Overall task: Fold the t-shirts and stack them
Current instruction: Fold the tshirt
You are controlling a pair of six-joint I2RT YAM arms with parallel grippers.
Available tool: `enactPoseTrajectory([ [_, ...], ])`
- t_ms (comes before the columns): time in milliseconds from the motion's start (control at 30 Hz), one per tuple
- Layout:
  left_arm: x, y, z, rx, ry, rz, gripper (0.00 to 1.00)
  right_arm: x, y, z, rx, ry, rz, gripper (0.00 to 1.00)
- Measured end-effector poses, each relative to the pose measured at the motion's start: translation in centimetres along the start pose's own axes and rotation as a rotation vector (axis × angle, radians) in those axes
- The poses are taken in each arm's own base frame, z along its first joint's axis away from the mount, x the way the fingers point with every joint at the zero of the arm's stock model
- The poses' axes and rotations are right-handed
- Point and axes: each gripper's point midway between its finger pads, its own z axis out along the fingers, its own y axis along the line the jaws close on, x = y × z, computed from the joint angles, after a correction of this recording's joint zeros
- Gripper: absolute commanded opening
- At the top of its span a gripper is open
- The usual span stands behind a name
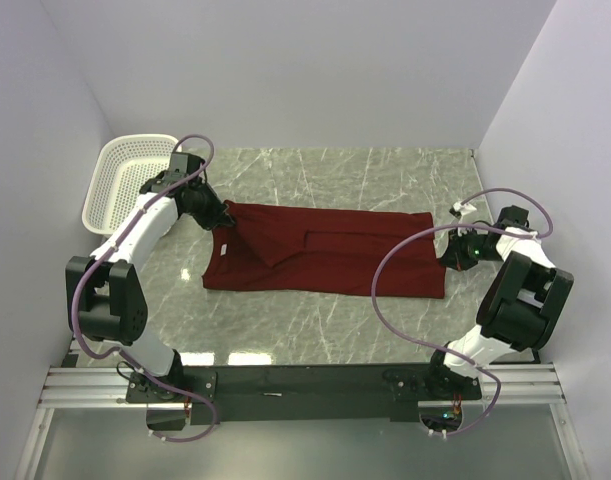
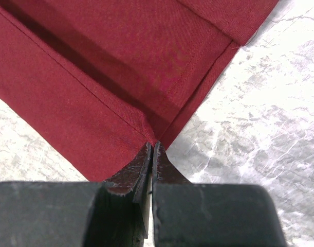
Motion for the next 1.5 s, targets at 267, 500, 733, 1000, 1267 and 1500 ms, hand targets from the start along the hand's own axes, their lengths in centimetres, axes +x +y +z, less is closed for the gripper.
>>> enactPoseTrajectory([
  [267,-0.1,0.1,0.0,-0.001,-0.002,-0.003,0.0,-0.2,-0.4,0.2,-0.004,0.003,0.009,0.0],
  [500,-0.3,0.2,0.0,-0.002,-0.005,-0.007,0.0,-1.7,-0.8,0.4,-0.002,-0.005,-0.011,0.0],
  [733,-0.3,0.2,0.0,-0.002,-0.005,-0.007,0.0,-3.4,-0.8,1.1,0.0,-0.004,-0.051,0.0],
  [1000,-0.3,0.3,0.2,-0.004,-0.001,-0.004,0.0,-3.3,-0.9,1.6,0.006,0.012,-0.053,0.0],
  [1267,-0.2,0.5,0.6,-0.008,0.011,-0.007,0.0,-3.0,-1.3,1.7,0.023,0.024,-0.055,0.0],
  [1500,-0.3,0.2,0.7,-0.001,0.017,-0.007,0.01,-1.7,-1.2,2.0,0.034,0.051,-0.046,0.0],
])
